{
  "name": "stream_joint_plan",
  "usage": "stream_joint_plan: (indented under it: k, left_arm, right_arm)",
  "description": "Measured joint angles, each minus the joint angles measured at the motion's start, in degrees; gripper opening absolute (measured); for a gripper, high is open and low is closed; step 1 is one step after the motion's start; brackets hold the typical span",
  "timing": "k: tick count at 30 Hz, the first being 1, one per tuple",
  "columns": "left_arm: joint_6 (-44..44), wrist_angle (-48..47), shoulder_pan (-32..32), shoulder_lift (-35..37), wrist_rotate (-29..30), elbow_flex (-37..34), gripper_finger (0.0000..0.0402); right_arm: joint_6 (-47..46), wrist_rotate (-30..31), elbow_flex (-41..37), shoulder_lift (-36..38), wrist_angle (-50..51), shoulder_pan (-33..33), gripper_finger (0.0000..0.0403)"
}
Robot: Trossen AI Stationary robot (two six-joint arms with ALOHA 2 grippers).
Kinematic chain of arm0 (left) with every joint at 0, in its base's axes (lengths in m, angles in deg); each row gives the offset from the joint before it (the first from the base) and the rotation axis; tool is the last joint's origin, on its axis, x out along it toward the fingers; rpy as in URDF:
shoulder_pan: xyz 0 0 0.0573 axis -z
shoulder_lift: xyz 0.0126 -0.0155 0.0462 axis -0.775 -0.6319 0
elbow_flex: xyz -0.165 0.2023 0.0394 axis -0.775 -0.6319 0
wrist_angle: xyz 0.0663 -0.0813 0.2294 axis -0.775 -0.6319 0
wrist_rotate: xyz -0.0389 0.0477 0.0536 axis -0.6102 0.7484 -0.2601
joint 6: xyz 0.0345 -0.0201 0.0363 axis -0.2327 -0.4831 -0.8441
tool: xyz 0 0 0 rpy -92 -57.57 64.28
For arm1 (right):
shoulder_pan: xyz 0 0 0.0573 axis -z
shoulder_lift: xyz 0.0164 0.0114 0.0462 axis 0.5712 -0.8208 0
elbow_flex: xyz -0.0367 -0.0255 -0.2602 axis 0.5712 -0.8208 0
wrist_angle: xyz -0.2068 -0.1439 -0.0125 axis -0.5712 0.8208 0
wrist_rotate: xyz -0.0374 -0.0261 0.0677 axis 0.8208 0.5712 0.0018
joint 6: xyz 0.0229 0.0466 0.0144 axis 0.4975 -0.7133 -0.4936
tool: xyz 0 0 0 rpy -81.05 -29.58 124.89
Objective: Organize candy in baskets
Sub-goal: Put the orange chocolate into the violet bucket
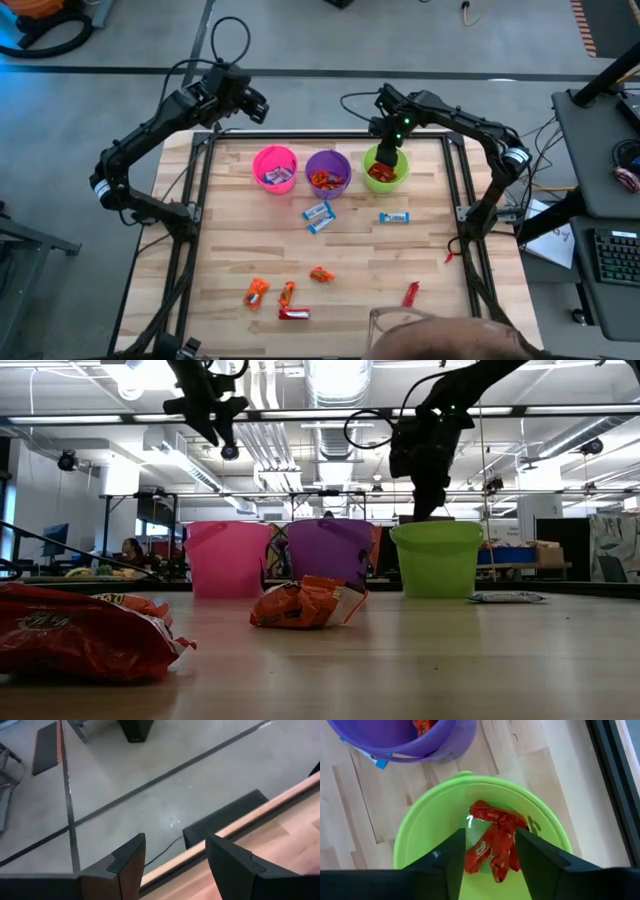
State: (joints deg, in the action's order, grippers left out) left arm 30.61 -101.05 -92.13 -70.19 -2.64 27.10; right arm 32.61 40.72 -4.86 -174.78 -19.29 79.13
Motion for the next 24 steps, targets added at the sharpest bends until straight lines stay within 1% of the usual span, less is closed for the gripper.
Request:
stream_joint_plan:
  k: [3, 5, 6, 8, 10, 13, 15, 17, 20, 24]
  left_arm:
    - [0.36, -1.45, 0.00, 0.00, -3.08, 0.00, 0.0190]
    - [0.45, -2.20, 0.00, 0.00, -7.61, 0.00, 0.0190]
    - [0.32, -2.55, 0.00, 0.00, -11.11, 0.00, 0.0190]
    - [0.01, -4.13, 0.00, 0.00, -20.14, -0.05, 0.0190]
    - [-0.07, -6.52, 0.03, 0.00, -27.45, -0.07, 0.0190]
    - [-0.76, -13.53, 0.50, 0.00, -38.66, -0.20, 0.0190]
    - [-1.35, -17.68, 1.16, 0.30, -43.90, -0.85, 0.0189]
    - [-1.15, -19.85, 2.43, 1.12, -46.65, -2.30, 0.0184]
    - [0.31, -19.36, 4.77, 3.97, -48.02, -6.73, 0.0172]
    - [4.90, -13.66, 8.53, 10.25, -48.00, -15.82, 0.0155]
  right_arm:
    - [-1.70, 0.10, 0.08, 0.04, -0.03, 0.36, 0.0179]
    - [-2.91, 0.22, 0.65, 0.05, -0.08, 0.40, 0.0184]
    - [-3.29, 0.28, 1.11, 0.11, -0.11, 0.44, 0.0184]
    - [-4.45, 0.28, 2.13, 0.17, -0.15, 0.42, 0.0184]
    - [-5.23, 0.28, 3.18, 0.19, -0.13, 0.37, 0.0183]
    - [-6.91, 0.28, 4.85, 0.22, 0.03, 0.37, 0.0183]
    - [-7.89, 0.28, 6.00, 0.25, 0.07, 0.37, 0.0184]
    - [-9.50, 0.24, 7.18, 0.28, 0.44, 0.32, 0.0184]
    - [-11.99, 0.21, 9.37, 0.31, 3.03, 0.18, 0.0185]
    - [-15.31, 0.18, 12.32, 0.33, 8.76, -0.71, 0.0185]
